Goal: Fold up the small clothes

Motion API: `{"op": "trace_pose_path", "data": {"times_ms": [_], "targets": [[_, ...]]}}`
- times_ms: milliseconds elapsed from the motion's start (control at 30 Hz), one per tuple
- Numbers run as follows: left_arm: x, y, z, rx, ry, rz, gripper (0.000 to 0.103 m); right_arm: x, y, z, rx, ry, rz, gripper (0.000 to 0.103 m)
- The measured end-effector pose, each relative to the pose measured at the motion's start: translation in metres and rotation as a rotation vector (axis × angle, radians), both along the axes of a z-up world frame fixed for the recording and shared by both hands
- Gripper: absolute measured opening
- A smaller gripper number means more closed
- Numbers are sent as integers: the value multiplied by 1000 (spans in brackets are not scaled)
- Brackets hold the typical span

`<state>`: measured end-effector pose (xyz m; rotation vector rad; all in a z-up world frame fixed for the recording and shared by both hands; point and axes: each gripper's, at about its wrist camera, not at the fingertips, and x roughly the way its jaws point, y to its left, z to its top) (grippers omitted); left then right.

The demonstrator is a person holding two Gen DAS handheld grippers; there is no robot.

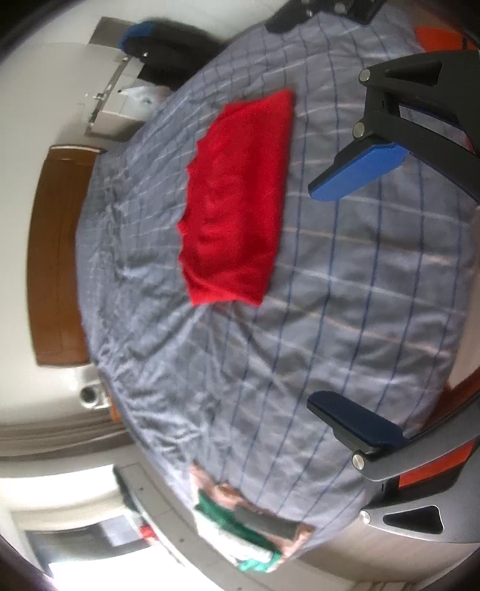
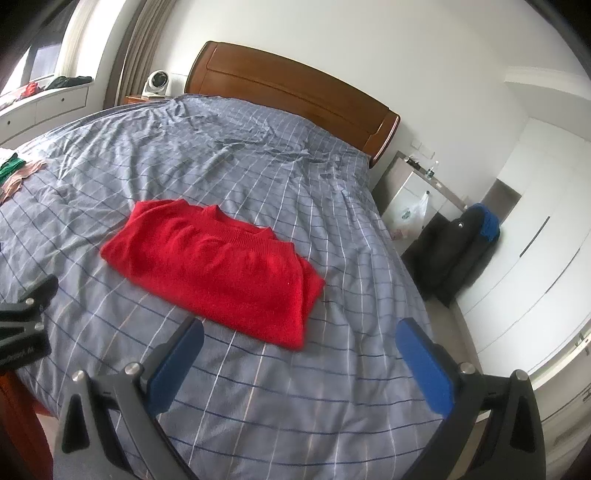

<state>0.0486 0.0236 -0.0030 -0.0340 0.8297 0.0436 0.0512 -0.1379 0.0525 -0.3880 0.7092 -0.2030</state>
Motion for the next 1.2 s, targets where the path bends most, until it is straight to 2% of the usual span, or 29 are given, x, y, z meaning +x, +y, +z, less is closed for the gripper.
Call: {"op": "trace_pose_path", "data": {"times_ms": [100,233,433,800,1200], "targets": [[-5,-8,1,-20,31,-26,103,-2,-1,-3,0,7,-5,102],[-15,-27,-2,2,63,-82,103,-3,-12,-10,1,25,-31,102],[-30,-58,-8,104,54,-148,103,-10,-38,-21,-12,56,-97,102],[-30,-67,-7,165,36,-146,103,-15,-45,-30,-8,71,-102,102],[-29,-68,-10,171,38,-148,103,-13,-44,-37,-12,82,-110,102]]}}
